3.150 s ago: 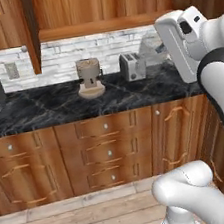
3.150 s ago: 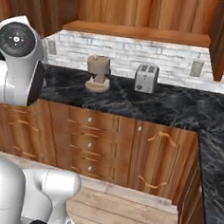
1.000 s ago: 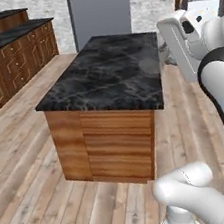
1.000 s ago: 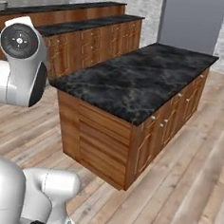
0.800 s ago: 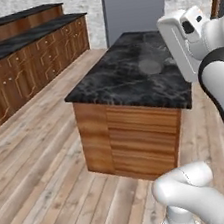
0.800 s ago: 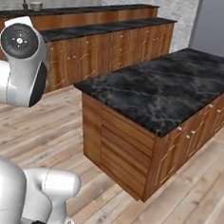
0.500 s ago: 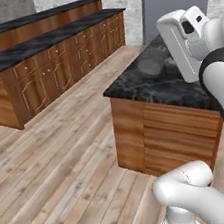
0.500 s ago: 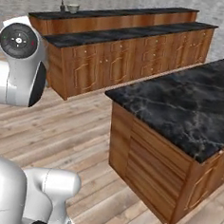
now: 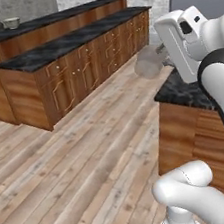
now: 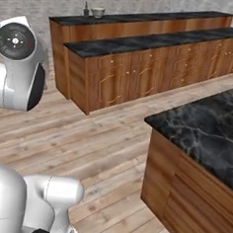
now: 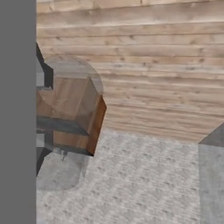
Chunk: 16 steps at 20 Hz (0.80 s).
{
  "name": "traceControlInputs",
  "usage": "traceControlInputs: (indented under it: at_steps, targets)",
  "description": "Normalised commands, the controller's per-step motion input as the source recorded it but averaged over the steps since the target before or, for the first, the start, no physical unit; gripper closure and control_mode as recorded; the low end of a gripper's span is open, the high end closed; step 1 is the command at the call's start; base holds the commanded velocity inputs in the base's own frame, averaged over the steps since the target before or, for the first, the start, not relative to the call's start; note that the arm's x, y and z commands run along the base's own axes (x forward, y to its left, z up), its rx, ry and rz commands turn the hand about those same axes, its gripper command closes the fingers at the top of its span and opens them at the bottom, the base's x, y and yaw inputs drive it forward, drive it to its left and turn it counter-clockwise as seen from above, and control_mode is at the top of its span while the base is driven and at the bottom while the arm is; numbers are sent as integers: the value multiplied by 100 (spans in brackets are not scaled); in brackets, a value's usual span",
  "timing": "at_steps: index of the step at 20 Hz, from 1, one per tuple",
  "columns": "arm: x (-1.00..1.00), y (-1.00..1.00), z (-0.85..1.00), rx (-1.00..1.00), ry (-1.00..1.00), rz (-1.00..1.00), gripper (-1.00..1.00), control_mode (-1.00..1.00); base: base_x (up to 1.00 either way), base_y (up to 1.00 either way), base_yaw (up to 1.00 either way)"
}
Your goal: There is a bowl on the dining counter. Grab a lemon wedge from the fridge and place it in the bowl. Then get the liquor bottle and glass cup from the cabinet and place them next to the bowl.
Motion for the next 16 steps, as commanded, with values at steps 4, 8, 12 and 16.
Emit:
traceControlInputs:
  at_steps: [4, 8, 12, 16]
  targets:
    - [0, 0, 0, 0, 0, 0, 100, 100, 100, 100, 0]
    - [0, 0, 0, 0, 0, 0, 100, 100, 100, 100, -4]
    - [0, 0, 0, 0, 0, 0, 100, 100, 100, 100, -10]
    - [0, 0, 0, 0, 0, 0, 100, 100, 100, 100, -12]
